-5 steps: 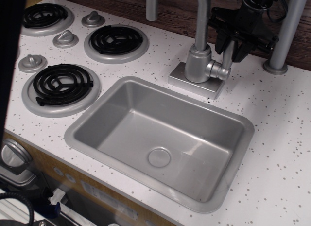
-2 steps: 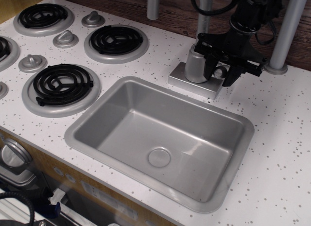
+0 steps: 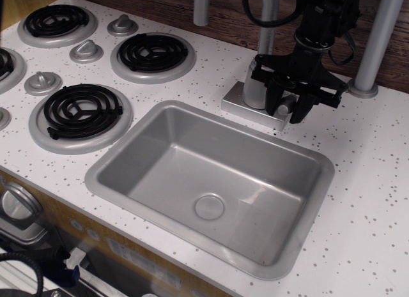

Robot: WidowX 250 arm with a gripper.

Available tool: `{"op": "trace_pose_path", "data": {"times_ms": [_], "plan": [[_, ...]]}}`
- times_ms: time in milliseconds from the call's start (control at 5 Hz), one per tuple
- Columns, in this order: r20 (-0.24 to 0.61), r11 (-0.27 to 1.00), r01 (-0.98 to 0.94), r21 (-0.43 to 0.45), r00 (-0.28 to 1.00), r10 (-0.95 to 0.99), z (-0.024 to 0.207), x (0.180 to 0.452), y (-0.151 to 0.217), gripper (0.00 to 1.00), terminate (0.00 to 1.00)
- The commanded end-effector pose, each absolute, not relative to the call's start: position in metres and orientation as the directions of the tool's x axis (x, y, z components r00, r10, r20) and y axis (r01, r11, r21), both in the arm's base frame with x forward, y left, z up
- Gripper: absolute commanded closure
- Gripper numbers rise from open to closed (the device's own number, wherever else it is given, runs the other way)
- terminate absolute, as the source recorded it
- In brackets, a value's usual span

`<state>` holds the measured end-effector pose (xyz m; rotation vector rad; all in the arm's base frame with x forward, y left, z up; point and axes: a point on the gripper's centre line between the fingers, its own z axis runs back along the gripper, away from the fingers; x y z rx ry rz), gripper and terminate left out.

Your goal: Lever vertical to front

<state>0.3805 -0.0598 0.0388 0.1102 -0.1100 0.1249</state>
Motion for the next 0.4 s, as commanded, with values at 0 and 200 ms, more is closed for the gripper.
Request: {"op": "trace_pose_path", "data": {"times_ms": [0,200], "plan": [[0.140,0.990,-0.118,0.073,0.984,0.107,0.0389,0.3851,-0.0634,1.00,0.00],[0.141,0.990,-0.117,0.074,0.984,0.106,0.0392,0.3857,-0.0634,1.00,0.00]]}}
